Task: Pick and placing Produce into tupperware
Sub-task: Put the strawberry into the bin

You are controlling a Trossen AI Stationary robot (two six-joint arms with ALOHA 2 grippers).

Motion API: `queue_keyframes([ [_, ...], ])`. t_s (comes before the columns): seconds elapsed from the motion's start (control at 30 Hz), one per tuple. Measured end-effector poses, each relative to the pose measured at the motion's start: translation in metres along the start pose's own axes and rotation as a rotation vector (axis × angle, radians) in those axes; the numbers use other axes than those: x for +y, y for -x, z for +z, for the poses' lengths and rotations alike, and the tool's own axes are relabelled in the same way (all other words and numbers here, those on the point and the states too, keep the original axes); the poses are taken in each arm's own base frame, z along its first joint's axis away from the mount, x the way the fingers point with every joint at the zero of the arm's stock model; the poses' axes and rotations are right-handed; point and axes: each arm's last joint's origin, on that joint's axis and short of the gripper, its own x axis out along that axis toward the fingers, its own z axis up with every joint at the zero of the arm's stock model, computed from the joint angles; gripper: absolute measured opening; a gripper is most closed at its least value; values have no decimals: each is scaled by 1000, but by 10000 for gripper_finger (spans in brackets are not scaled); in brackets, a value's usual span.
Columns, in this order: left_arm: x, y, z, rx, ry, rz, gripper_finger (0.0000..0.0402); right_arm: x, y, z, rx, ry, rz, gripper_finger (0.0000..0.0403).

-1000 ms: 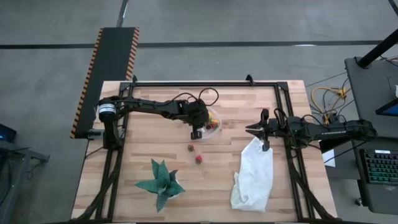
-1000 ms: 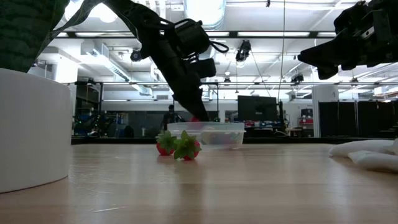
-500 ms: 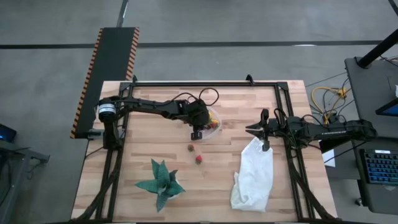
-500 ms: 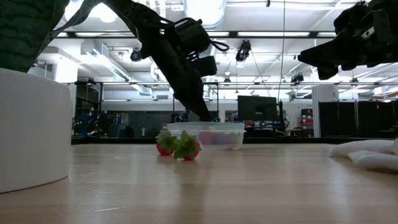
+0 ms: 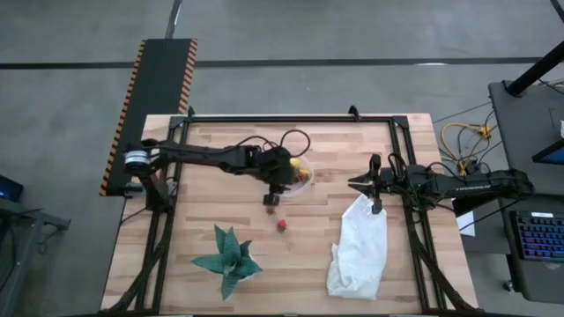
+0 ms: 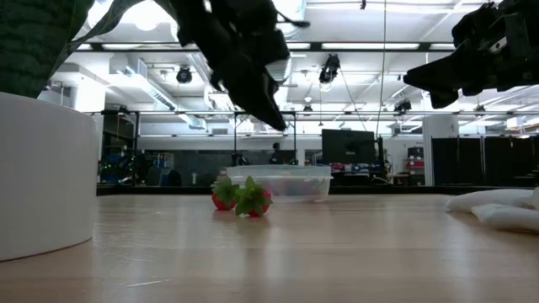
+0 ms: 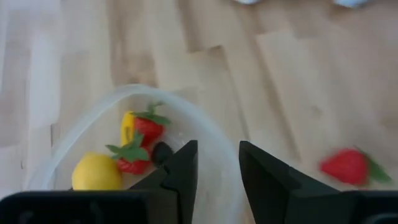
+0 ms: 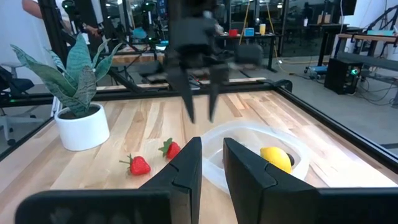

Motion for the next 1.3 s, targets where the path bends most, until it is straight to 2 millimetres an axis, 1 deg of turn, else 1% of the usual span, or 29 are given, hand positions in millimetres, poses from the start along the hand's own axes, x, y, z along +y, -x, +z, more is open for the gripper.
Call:
queue_keyframes([
  [0.1,-15,13,3,25,-93,-26,103,0,0,0,0,0,0,59],
  [0.23,-33,24,2,99,-216,-17,103,0,0,-1,3,-3,-1,59],
  [0.33,-43,28,2,126,-299,-15,103,0,0,-1,4,-3,0,59],
  [0.47,-50,28,3,134,-324,-36,103,0,0,-1,4,-11,0,59],
  [0.57,-54,22,-3,175,-321,-87,103,0,0,-1,4,-11,0,59],
  [0.7,-58,8,-10,213,-315,-156,103,0,0,-1,3,-12,-1,59],
  [0.83,-60,-4,-16,252,-316,-187,103,0,0,-1,4,-17,-1,59],
  [0.93,-61,-8,-15,254,-318,-194,104,0,0,-1,4,-19,0,59],
  [1.0,-62,-8,-15,255,-318,-196,112,0,0,-1,3,-19,-1,59],
  [1.17,-64,-9,-15,248,-300,-200,145,0,0,-1,5,-19,-1,59],
  [1.3,-66,-11,-14,215,-299,-191,167,0,0,-1,5,-19,0,59],
])
